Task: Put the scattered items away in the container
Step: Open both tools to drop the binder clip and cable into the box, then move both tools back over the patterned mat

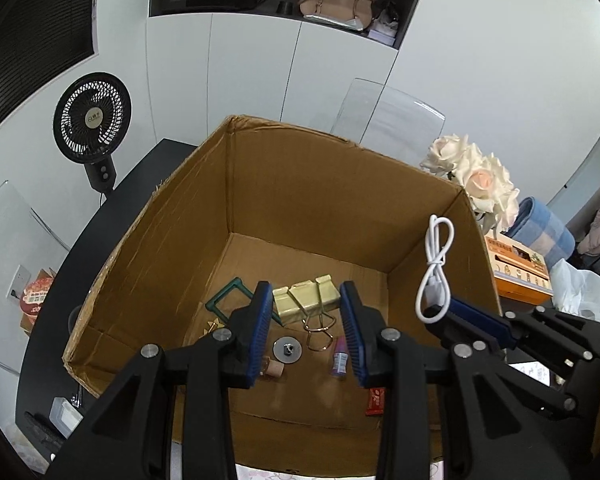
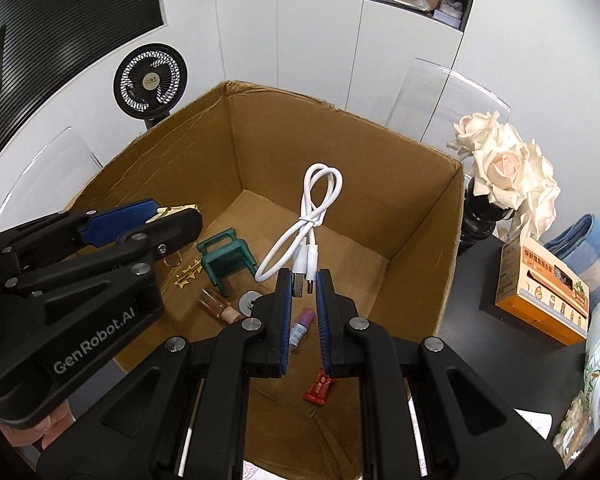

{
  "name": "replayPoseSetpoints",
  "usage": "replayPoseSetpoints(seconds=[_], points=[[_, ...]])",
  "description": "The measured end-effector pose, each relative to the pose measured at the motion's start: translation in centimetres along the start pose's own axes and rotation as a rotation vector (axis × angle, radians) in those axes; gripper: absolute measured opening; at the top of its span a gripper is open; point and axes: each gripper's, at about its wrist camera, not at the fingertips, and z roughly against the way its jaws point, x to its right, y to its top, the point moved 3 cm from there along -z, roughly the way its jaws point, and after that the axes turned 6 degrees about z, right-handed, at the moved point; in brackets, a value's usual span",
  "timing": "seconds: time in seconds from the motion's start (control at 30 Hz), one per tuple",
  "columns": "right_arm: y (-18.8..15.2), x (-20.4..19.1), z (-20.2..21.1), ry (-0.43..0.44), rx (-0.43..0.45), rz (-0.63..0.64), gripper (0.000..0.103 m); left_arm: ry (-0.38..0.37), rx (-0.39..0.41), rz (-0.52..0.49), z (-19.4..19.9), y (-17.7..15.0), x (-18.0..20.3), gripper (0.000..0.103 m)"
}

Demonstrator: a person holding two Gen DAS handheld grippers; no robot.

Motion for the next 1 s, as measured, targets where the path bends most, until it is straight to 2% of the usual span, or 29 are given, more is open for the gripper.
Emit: replayPoseSetpoints(seconds=[0.43,0.5,0.53,0.57,0.63,0.67,0.7,0.77,0.87,1.0], points=[[-0.7,0.3,0.3,-0.031,-0.005,0.012,0.014,0.027,0.016,0.004,0.3,0.3,-0.5,0.035],[-0.9,0.5,0.7,-0.046,0.008,0.010,0.039,0.033,0.019,0.000,0.4,0.3,-0.5,0.042],[-1.1,0.6,0.9,-0.051,0.018,0.004,0.063,0.036,0.021,-0.003,0.4,0.3,-0.5,0.053],[-1.2,0.7,1.1,-0.053,0.025,-0.002,0.072,0.034,0.027,-0.005,0.5,0.3,-0.5,0.067],[-1.5,0.8,1.5,-0.059,0.037,-0.002,0.072,0.031,0.039,-0.007,0.8,0.3,-0.5,0.080],[-1.6,0.8,1.7,-0.064,0.043,0.003,0.074,0.030,0.044,-0.008,0.9,0.2,-0.4,0.083],[-1.7,0.7,1.9,-0.070,0.047,0.012,0.077,0.029,0.050,-0.009,1.1,0.2,-0.4,0.083],[-1.9,0.5,2.2,-0.082,0.057,0.030,0.092,0.026,0.061,-0.012,1.3,0.2,-0.3,0.083],[-2.2,0.3,2.8,-0.105,0.070,0.055,0.097,0.023,0.079,-0.015,1.7,0.2,-0.2,0.084],[-2.7,0.5,3.5,-0.106,0.078,0.064,0.097,0.019,0.102,-0.020,2.2,0.1,0.0,0.084]])
